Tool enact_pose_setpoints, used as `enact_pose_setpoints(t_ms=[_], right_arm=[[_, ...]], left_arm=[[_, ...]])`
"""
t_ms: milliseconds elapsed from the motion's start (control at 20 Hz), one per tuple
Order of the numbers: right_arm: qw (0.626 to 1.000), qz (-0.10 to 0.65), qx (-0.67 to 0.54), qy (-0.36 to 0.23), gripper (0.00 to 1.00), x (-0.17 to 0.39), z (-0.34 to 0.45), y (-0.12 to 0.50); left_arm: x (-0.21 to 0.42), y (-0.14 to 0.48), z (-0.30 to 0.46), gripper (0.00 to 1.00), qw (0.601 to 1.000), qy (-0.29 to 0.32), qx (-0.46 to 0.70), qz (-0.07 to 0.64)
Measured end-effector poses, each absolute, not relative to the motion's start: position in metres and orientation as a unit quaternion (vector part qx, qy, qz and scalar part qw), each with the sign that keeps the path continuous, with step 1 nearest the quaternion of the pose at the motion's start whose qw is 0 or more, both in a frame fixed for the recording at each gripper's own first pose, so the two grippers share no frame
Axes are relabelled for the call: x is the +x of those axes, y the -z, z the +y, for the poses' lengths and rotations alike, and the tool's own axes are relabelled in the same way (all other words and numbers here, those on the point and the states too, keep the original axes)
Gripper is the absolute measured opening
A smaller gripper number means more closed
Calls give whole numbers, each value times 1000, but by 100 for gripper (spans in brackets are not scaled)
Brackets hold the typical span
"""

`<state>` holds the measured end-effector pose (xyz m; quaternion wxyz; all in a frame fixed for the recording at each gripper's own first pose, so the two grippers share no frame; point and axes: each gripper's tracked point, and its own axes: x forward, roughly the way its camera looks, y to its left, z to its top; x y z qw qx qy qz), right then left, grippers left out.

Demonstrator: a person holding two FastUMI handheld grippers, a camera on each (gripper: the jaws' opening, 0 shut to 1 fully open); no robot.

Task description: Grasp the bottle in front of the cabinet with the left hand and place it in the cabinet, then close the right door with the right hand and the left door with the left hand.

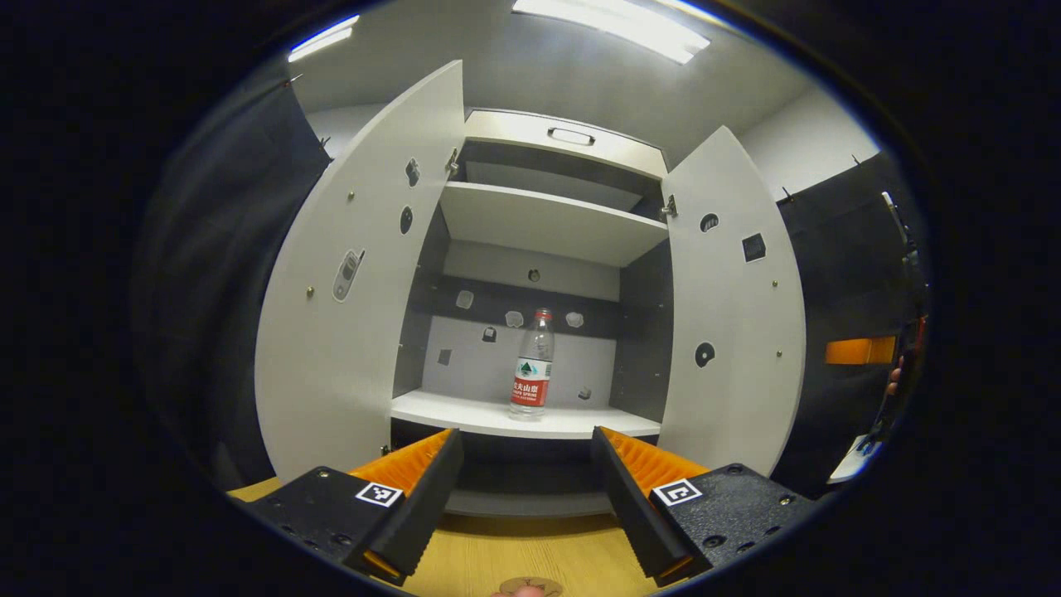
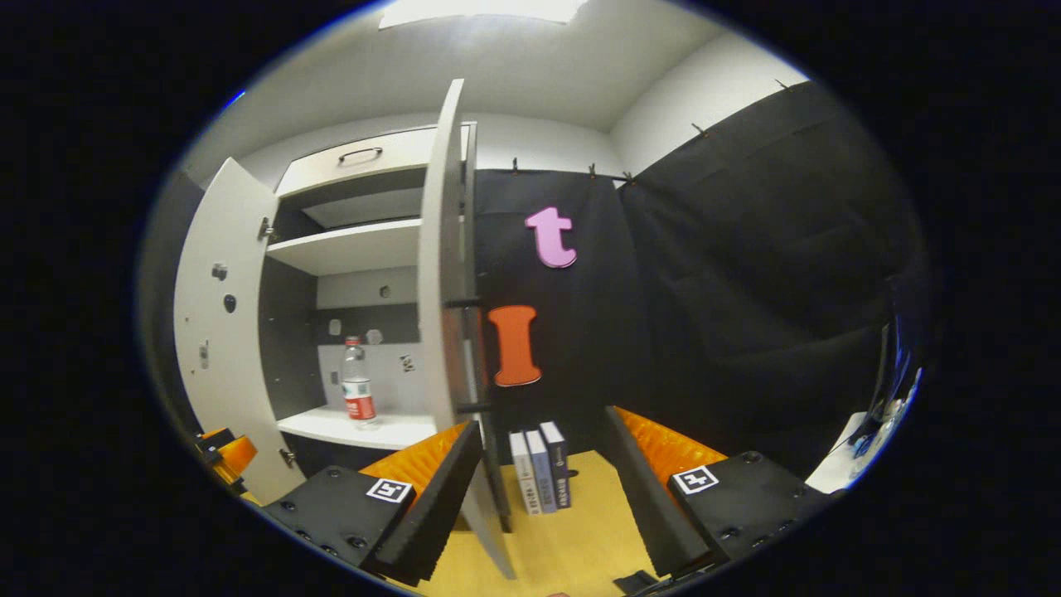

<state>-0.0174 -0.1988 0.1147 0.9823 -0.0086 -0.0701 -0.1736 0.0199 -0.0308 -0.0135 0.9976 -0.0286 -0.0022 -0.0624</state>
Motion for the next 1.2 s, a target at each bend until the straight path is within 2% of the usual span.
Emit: enact_pose_setpoints(t_ms=[100,200,500,700,750,800,850,1200], right_arm=[[976,-85,-14,198,98,-10,-221,-138],[976,-90,-10,196,98,4,-228,-151],[983,-60,2,172,98,45,-224,-144],[982,-75,-21,170,97,50,-221,-149],[983,-77,-27,164,88,51,-217,-150],[984,-72,-32,162,88,52,-214,-148],[984,-72,-38,160,96,51,-212,-150],[988,-69,-49,132,96,55,-179,-149]], left_arm=[[20,13,-26,95,998,64,-23,-1],[19,10,-12,95,999,53,-11,-3],[13,8,22,94,1000,3,1,-6],[13,13,33,94,1000,-14,0,0],[14,13,33,95,1000,-14,-2,1],[15,13,33,95,1000,-13,-7,-1],[17,11,32,95,1000,-12,-14,-5],[21,11,22,94,999,4,-31,-7]])
